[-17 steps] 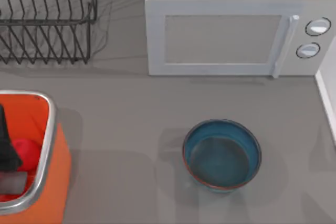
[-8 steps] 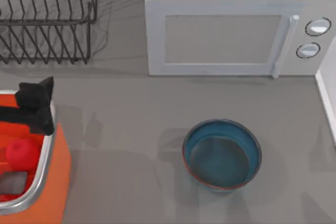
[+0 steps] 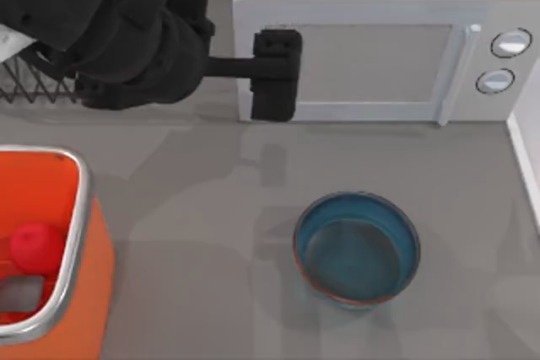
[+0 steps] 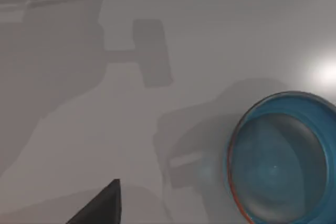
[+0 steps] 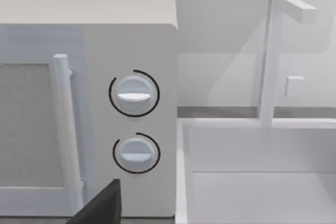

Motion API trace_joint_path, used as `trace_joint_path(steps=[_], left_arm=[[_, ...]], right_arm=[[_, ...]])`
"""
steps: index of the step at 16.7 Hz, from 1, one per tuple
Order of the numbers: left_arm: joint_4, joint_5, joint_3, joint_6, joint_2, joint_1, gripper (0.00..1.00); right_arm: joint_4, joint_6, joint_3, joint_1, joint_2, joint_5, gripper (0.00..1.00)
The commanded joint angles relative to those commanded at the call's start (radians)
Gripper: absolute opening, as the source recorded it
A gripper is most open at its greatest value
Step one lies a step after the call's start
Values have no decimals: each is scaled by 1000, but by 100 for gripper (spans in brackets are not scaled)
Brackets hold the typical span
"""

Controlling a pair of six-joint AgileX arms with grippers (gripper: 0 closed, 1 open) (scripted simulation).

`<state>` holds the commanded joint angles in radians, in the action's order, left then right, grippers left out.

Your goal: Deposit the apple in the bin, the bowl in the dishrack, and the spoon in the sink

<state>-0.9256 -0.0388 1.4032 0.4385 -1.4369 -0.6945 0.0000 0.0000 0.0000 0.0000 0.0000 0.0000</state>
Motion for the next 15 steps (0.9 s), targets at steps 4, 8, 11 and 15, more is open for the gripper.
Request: trace_joint_path(steps=[4,8,11,15], left_arm=[[-269,-18,438,191,-400,-168,100],[-485,-32,829,370,-746,-286,100],[-603,-37,1061,479,-947,-339,100],[-690,-39,1257,570,-1116,-368,100]], right_arm=[[0,0,0,0,0,0,100],[0,0,0,0,0,0,100],[0,0,0,0,0,0,100],[0,0,0,0,0,0,100]])
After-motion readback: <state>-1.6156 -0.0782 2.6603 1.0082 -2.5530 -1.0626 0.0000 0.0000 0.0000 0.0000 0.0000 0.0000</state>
